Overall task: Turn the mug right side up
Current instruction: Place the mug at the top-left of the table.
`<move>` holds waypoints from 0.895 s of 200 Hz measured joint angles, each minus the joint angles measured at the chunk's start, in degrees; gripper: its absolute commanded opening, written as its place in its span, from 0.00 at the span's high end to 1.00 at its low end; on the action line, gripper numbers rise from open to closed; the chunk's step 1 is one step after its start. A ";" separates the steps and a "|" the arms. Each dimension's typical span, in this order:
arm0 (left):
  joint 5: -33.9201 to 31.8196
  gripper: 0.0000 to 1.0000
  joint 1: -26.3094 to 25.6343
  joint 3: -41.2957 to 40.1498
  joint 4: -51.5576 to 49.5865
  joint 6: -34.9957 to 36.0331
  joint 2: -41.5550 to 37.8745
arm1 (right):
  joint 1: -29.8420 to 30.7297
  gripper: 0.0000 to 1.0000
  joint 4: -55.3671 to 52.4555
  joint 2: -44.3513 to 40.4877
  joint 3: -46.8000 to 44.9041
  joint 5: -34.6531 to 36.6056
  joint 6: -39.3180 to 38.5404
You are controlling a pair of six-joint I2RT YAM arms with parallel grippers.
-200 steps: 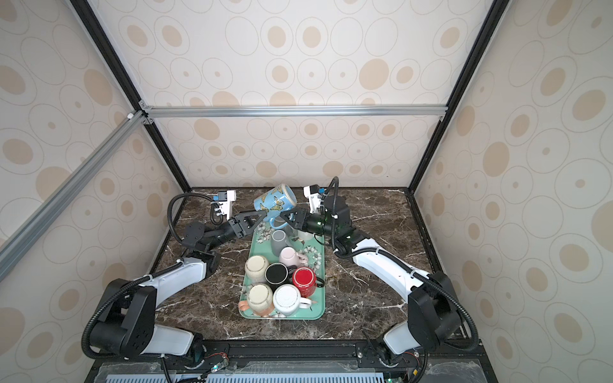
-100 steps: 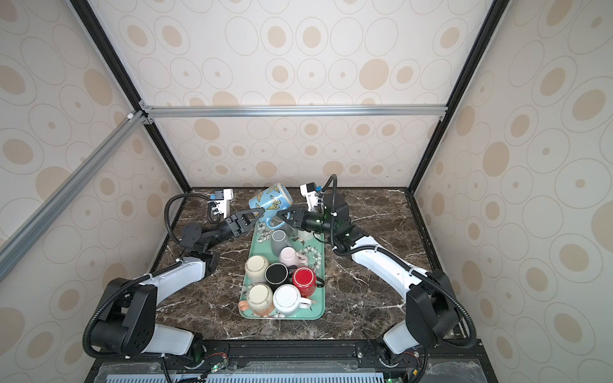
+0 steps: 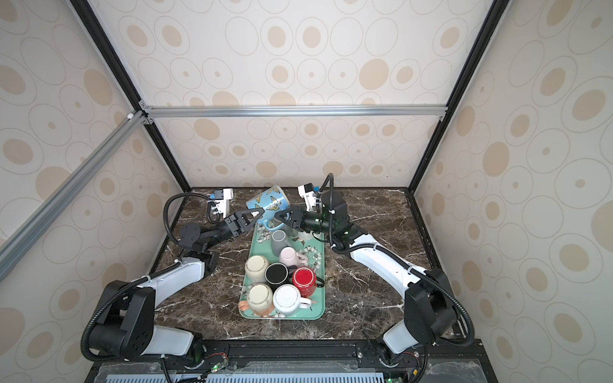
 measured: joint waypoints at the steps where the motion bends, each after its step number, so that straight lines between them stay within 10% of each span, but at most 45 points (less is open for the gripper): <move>1: -0.02 1.00 0.00 0.00 -0.15 0.00 0.00 | 0.00 0.54 -0.02 0.00 0.02 0.02 -0.11; 102: -3.76 1.00 4.26 13.73 -52.81 26.95 -5.27 | 0.20 0.40 -22.84 -9.46 4.66 12.07 -20.83; 179: -22.86 1.00 6.93 44.94 -94.79 53.37 11.69 | 0.20 0.39 -33.79 -13.49 2.01 23.87 -32.00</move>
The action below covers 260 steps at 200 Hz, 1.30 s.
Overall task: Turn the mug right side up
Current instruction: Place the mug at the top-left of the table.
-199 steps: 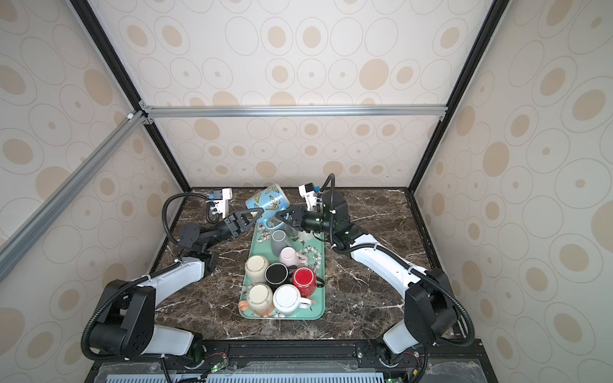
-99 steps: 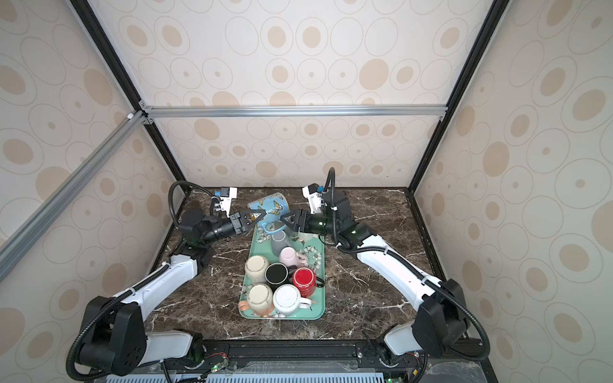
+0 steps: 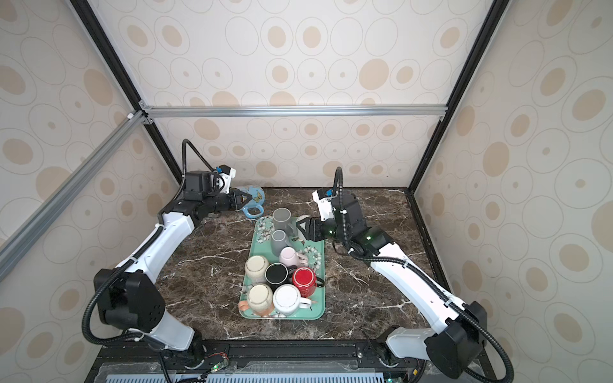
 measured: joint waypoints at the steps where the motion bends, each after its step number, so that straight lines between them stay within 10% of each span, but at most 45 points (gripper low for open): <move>1: -0.31 1.00 0.00 0.42 -0.39 0.28 0.24 | 0.00 0.39 -0.04 -0.02 -0.04 0.11 -0.04; 85: -18.34 1.00 0.02 15.37 -17.55 11.72 15.67 | 0.00 0.38 -3.74 -0.68 -1.77 5.46 -3.65; 185: -26.16 1.00 -1.40 45.70 -33.88 17.70 42.38 | 0.00 0.38 -3.87 2.62 -2.19 5.97 -3.30; 260: -26.01 0.92 -1.75 48.09 -36.50 19.80 44.39 | 0.00 0.38 -3.89 5.66 -1.05 6.29 -2.82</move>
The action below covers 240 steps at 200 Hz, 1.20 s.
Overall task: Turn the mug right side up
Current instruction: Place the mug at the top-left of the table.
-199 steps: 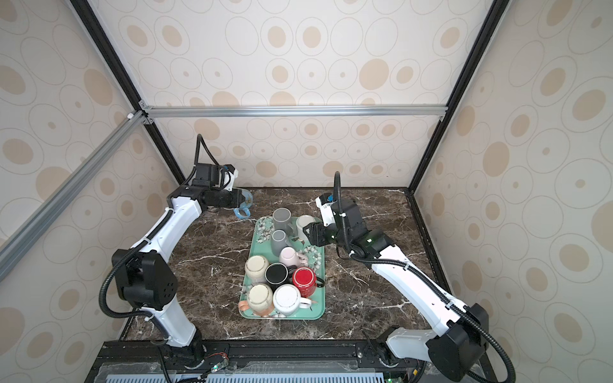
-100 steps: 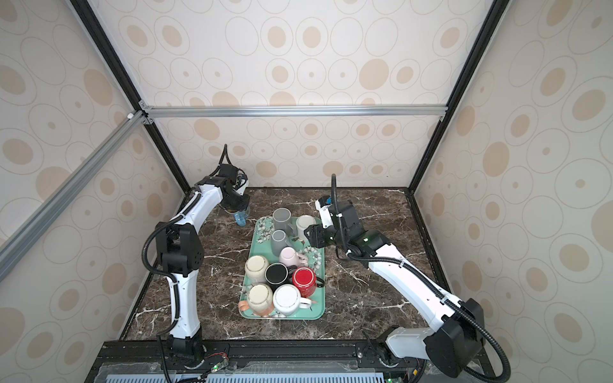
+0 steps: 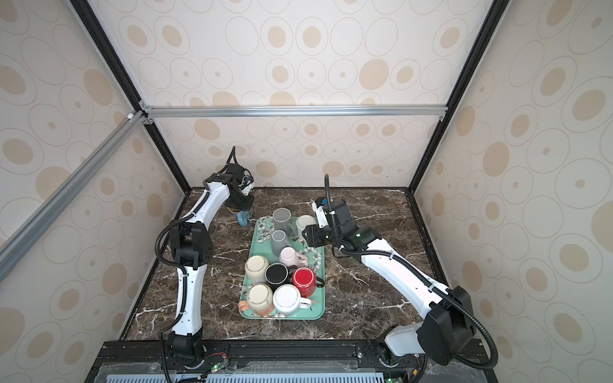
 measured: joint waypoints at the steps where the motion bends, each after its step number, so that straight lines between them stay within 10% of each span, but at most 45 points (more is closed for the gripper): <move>1: 0.00 0.91 0.00 0.00 0.00 0.02 0.00 | 0.00 0.38 0.00 0.00 0.00 0.04 0.02; 130: -0.72 0.55 -0.02 2.93 0.96 1.53 0.61 | 0.00 0.38 1.33 -2.10 -1.38 3.61 1.53; 240: 0.85 0.47 -0.02 2.97 0.83 1.55 -6.19 | 0.00 0.38 -4.24 2.91 -1.27 6.80 -4.96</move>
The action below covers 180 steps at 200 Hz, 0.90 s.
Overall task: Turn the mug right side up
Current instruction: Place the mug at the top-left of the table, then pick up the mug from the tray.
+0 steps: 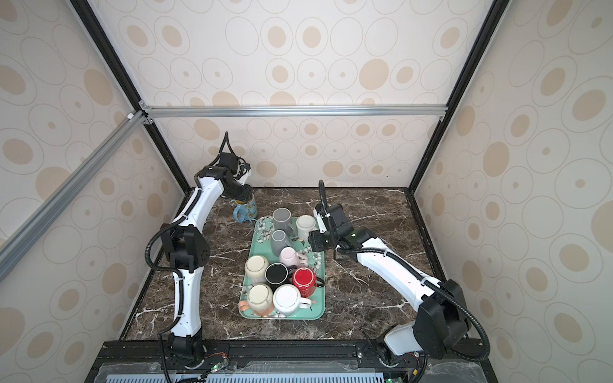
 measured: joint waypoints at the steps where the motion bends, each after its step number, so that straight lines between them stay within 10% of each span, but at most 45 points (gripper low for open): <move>1: 0.07 0.47 0.00 -0.02 0.00 0.00 -0.22 | 0.00 0.39 -0.11 0.07 0.02 0.11 -0.15; 38: 2.29 0.47 -0.44 -5.01 1.55 -0.02 -8.20 | -0.35 0.38 -2.27 4.11 2.40 2.58 -5.70; 107: 10.43 0.47 -5.25 -48.68 19.96 -3.76 -32.98 | -8.66 0.39 -4.87 16.57 12.85 -6.05 -12.74; 180: 18.25 0.48 -10.34 -72.48 42.42 -15.30 -46.18 | -9.20 0.40 -4.96 27.47 19.30 -6.67 -17.64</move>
